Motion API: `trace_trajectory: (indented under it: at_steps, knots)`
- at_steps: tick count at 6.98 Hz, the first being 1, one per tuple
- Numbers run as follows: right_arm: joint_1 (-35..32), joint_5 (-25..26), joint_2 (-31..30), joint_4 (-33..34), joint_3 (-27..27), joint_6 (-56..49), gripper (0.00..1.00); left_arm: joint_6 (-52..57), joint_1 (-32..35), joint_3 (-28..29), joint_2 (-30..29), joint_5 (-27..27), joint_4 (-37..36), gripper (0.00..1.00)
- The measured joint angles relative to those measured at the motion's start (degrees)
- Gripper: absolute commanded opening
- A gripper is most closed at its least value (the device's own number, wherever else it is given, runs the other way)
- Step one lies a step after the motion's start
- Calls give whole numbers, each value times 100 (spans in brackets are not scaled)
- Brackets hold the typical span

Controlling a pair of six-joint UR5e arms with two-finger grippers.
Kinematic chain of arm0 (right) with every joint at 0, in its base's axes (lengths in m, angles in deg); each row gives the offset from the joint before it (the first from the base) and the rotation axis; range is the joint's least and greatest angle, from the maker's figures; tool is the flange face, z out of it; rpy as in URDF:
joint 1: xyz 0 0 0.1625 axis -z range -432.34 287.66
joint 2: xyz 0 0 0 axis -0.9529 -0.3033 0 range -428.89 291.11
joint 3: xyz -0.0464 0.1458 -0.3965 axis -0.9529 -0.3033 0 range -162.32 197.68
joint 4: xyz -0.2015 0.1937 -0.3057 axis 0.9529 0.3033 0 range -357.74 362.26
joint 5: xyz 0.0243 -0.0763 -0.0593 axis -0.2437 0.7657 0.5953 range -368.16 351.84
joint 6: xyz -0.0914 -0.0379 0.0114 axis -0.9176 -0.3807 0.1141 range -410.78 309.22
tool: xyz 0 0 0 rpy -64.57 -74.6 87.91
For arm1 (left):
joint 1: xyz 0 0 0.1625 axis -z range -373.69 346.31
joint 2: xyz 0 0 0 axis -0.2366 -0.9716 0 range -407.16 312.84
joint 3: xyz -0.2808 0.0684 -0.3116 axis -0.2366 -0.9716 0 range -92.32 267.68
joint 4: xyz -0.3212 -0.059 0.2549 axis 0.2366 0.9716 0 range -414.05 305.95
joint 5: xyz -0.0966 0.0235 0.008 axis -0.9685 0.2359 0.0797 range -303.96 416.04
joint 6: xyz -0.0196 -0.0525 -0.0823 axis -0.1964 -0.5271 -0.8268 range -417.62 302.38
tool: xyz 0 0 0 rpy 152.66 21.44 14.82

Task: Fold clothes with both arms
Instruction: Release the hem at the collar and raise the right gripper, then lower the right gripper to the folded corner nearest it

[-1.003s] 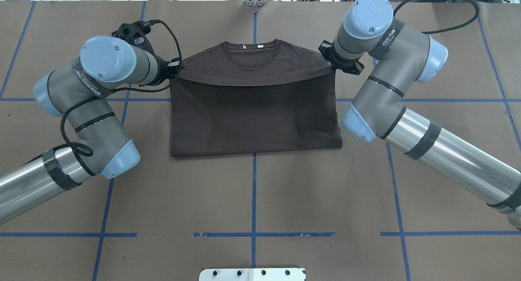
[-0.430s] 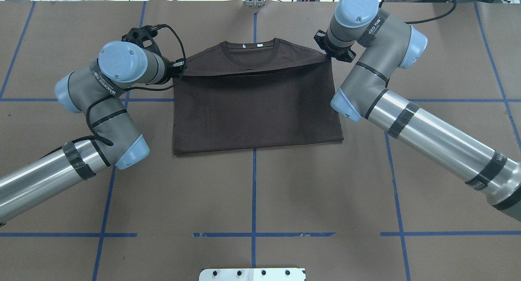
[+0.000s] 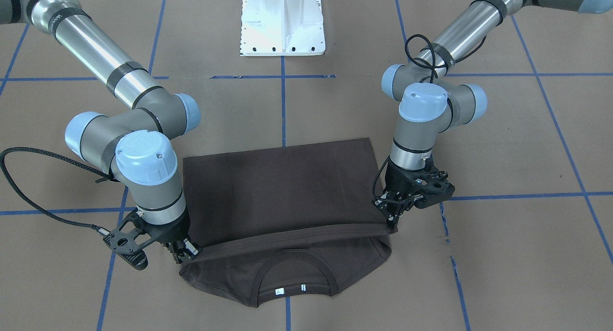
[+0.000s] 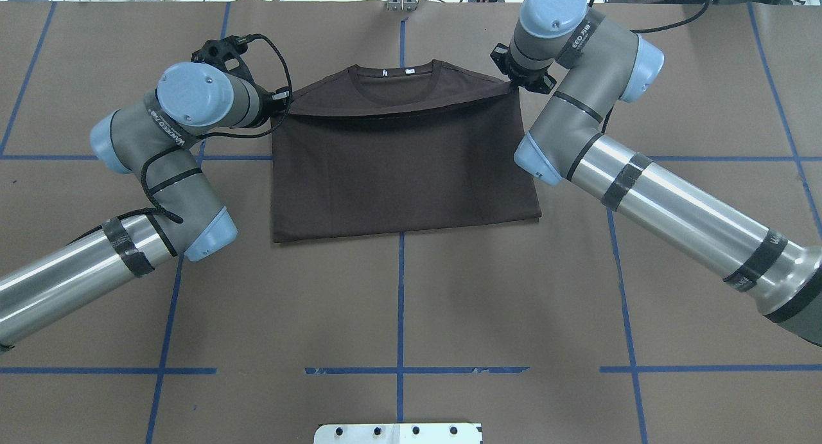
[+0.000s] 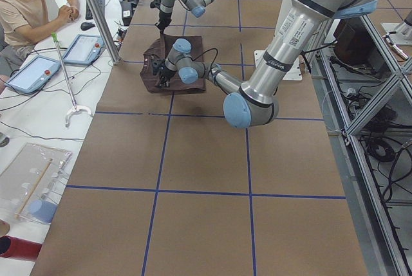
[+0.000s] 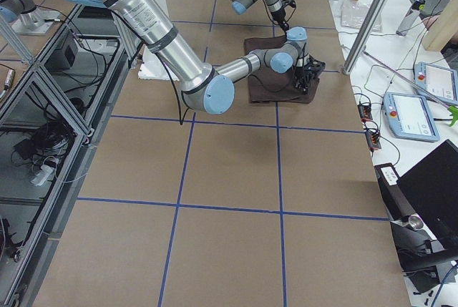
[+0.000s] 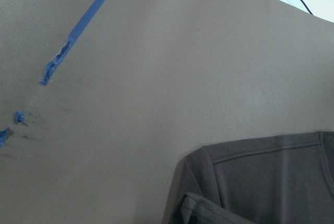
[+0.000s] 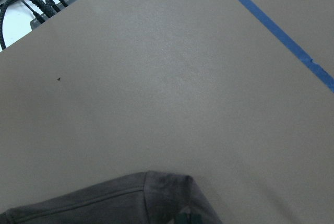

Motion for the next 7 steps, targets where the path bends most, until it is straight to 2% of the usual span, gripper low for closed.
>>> trace_trajectory:
  at_steps: [1, 2, 3, 5, 7]
  knots:
    - [6, 4, 24, -41, -59, 6, 40, 18, 26, 54, 8, -2, 111, 23]
    - [15, 10, 43, -114, -83, 24, 54, 19, 35, 90, 22, -11, 227, 44]
    - [32, 16, 45, -165, -74, 44, 58, 11, 32, 101, 18, -22, 291, 52]
    - [52, -4, -111, -194, 302, 135, 58, -5, 34, 60, 4, -53, 331, 54]
    - [268, -38, -989, -196, 1499, 523, 63, -9, 40, -128, 11, -275, 404, 52]
